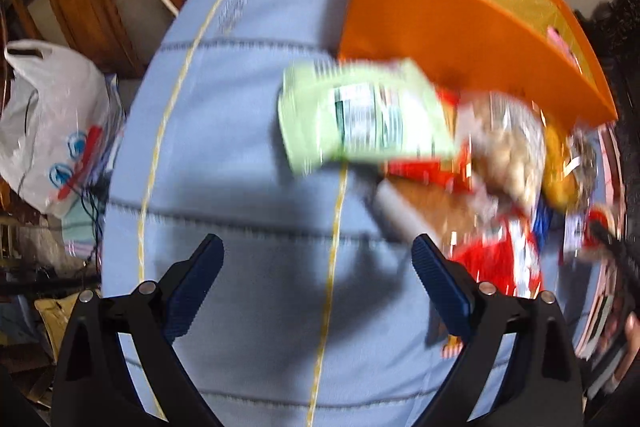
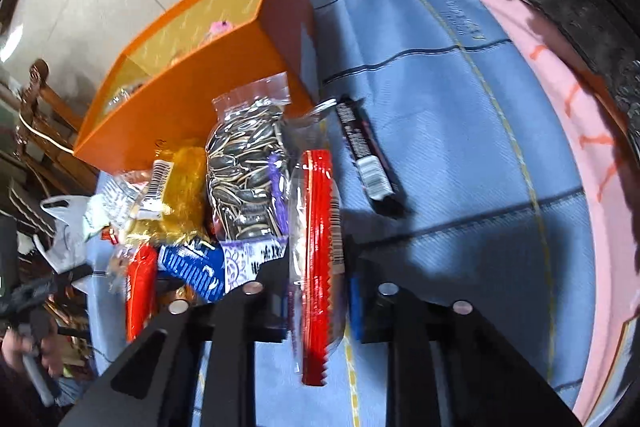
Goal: Organize snacks
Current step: 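Grasp the pale green bag with the left tool while the right tool grasps the red-rimmed round cake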
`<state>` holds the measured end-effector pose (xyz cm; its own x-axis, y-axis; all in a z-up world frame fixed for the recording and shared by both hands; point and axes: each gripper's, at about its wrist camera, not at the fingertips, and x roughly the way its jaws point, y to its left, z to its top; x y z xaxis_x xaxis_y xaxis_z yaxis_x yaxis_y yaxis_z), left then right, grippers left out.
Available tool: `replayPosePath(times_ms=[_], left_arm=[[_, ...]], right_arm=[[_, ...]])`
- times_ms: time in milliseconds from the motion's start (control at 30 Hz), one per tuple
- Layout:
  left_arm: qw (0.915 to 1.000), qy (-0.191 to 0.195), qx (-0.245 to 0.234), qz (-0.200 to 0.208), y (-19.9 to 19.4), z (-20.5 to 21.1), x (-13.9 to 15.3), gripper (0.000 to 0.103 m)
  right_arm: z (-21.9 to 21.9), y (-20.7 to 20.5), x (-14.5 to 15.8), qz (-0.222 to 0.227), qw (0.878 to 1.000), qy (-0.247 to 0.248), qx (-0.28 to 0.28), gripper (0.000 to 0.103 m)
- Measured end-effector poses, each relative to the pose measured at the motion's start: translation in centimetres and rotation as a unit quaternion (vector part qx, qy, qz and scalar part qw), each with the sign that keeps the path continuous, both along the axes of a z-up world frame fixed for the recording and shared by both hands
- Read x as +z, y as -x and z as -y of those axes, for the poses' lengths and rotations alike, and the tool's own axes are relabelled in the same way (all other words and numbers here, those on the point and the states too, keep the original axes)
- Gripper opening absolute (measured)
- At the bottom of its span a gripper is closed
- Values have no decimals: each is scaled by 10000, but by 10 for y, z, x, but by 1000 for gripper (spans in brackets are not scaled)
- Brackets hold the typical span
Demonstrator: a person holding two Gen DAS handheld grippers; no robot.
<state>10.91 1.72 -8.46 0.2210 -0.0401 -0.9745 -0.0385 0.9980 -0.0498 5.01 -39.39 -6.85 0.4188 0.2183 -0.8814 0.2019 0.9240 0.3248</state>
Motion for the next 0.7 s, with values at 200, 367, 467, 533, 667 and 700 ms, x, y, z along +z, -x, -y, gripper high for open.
replayPosePath(times_ms=[200, 367, 467, 533, 667, 700], left_arm=[[9986, 328, 372, -188, -28, -12, -13, 93], [9981, 324, 386, -366, -31, -17, -27, 93], [9979, 357, 405, -369, -28, -21, -30, 93], [9979, 334, 423, -358, -28, -25, -31, 93], [9974, 426, 507, -271, -32, -35, -28, 93], [9973, 461, 518, -234, -34, -35, -27, 93]], right_arm=[[4, 17, -17, -396, 9992, 58, -46, 47], [-10, 9, -32, -332, 9991, 258, -42, 75], [-12, -2, -41, -509, 9982, 276, -121, 76], [-16, -6, -41, -565, 9977, 380, -56, 75], [-18, -1, -39, -537, 9985, 107, 56, 15], [-19, -3, -36, -466, 9987, 158, 102, 15]])
